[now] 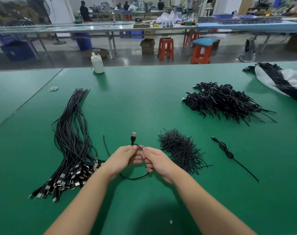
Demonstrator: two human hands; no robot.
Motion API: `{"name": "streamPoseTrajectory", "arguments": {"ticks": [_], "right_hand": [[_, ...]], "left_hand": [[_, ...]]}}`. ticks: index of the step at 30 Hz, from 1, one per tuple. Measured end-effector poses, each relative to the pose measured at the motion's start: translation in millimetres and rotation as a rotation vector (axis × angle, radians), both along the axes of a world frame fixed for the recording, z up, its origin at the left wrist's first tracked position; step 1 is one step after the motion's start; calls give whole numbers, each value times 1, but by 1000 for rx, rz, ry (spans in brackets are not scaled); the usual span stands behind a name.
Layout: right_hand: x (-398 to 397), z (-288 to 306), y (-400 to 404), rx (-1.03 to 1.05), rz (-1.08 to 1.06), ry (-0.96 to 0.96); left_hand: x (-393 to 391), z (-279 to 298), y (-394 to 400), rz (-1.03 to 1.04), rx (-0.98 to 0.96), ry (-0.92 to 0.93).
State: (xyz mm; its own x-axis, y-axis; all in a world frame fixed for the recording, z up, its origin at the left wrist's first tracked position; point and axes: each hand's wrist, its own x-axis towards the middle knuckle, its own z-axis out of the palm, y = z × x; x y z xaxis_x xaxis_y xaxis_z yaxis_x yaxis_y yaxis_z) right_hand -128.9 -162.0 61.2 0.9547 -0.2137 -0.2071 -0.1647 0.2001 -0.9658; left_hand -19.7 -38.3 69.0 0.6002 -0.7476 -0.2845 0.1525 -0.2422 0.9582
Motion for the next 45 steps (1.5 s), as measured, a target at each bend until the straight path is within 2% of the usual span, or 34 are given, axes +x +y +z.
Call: {"name": "streamPoseTrajectory", "arguments": {"ticks": [3,7,15,17,19,22,23,25,28,31,33,34,37,39,40,42,45], "right_hand": [[-1,-1,1,-16,19,-32],[0,-6,-1,-47,25,-36],[-3,-21,2,10,28,15],[-5,-19,-3,125,-54,44],[-6,-13,-12,276,-134,31],[-1,-1,-17,328,-112,15],[1,1,-15,326,-102,18],[5,3,-11,303,-95,34],[6,3,-9,207,-76,26],[3,2,-11,93,-70,15],[1,0,-10,82,-64,3],[-1,-1,-8,80,-47,-3],[-5,-9,0,-23,13,-2],[-5,-14,3,-129,12,31],[-5,-16,4,-181,-5,53],[-4,-19,5,-216,-46,93],[-4,-24,4,-26,-139,134]], "left_hand": [[-3,-5,-8,126,-264,161],[-6,0,-22,322,-515,420],[1,22,-31,383,-646,601],[5,29,-21,294,-617,587],[9,36,-7,21,-534,532],[10,43,7,-488,-152,161],[10,44,6,-586,-17,42],[9,47,2,-644,189,-78],[4,43,-4,-550,343,-130],[-1,29,-10,-316,300,-182],[-3,20,-15,-71,159,-165],[-4,16,-18,60,43,-93],[1,13,-22,335,-384,302],[6,17,-20,406,-562,517],[8,20,-19,414,-594,557],[10,26,-16,406,-574,505],[13,31,-6,291,-543,363]]}}
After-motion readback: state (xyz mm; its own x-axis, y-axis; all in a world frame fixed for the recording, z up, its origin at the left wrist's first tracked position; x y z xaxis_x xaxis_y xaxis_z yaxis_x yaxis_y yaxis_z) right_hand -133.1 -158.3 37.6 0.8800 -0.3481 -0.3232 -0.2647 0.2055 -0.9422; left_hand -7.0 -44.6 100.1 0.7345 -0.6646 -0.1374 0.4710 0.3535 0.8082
